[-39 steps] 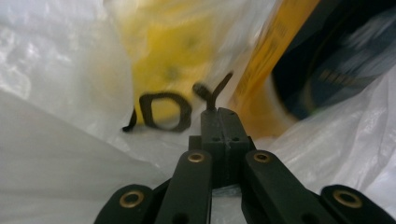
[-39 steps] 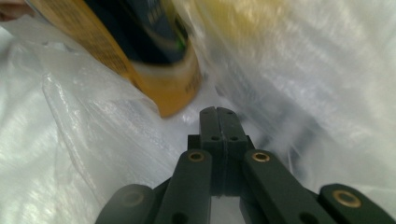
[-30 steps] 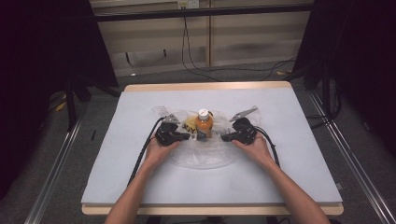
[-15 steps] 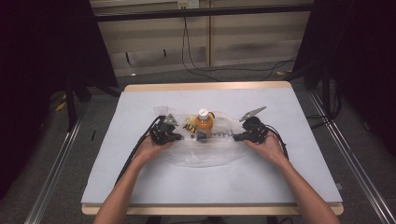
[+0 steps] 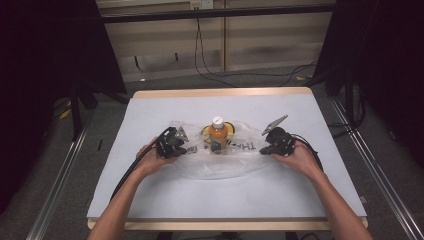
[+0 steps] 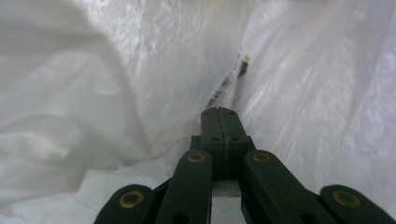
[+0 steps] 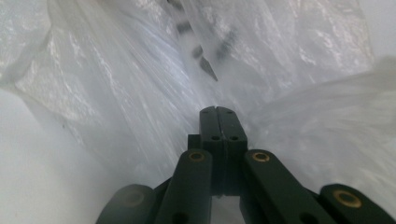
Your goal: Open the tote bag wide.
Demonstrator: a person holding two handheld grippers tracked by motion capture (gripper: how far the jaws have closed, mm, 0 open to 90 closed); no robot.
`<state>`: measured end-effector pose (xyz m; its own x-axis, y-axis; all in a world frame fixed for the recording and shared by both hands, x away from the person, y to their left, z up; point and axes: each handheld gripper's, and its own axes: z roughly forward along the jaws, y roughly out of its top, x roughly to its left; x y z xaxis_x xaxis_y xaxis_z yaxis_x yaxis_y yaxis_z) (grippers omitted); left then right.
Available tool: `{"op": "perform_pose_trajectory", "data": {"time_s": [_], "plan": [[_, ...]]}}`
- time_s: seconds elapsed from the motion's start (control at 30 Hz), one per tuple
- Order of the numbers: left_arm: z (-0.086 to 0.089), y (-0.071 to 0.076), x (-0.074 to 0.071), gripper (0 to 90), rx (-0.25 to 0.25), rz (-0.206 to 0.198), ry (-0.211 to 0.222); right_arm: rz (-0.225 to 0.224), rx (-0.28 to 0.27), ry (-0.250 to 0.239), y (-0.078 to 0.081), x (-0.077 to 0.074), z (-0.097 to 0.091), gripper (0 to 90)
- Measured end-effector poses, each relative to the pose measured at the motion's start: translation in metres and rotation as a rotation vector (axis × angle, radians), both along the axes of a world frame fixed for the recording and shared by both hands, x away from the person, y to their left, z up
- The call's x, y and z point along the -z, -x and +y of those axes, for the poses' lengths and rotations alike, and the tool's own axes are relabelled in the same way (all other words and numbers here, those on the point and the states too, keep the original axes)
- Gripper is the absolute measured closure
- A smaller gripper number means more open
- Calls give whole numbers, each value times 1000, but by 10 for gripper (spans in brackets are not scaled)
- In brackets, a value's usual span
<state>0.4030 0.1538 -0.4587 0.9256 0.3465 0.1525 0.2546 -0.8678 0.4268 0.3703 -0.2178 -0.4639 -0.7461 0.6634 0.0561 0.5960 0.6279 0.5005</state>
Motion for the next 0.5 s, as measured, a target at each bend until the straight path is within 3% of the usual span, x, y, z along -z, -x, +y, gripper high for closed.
{"op": "perform_pose_trajectory", "data": {"time_s": [0.1, 0.2, 0.37, 0.5], "plan": [[0, 1, 0, 900, 0, 9, -4, 0, -9, 4, 1, 0, -5, 900], [2, 1, -1, 900, 7, 17, -4, -7, -18, 43, 5, -2, -6, 900], [7, 2, -1, 900, 4, 45, 6, 0, -9, 47, 12, -2, -17, 900], [9, 5, -2, 900, 18, 34, -3, -11, -6, 54, 16, -2, -24, 900]]}}
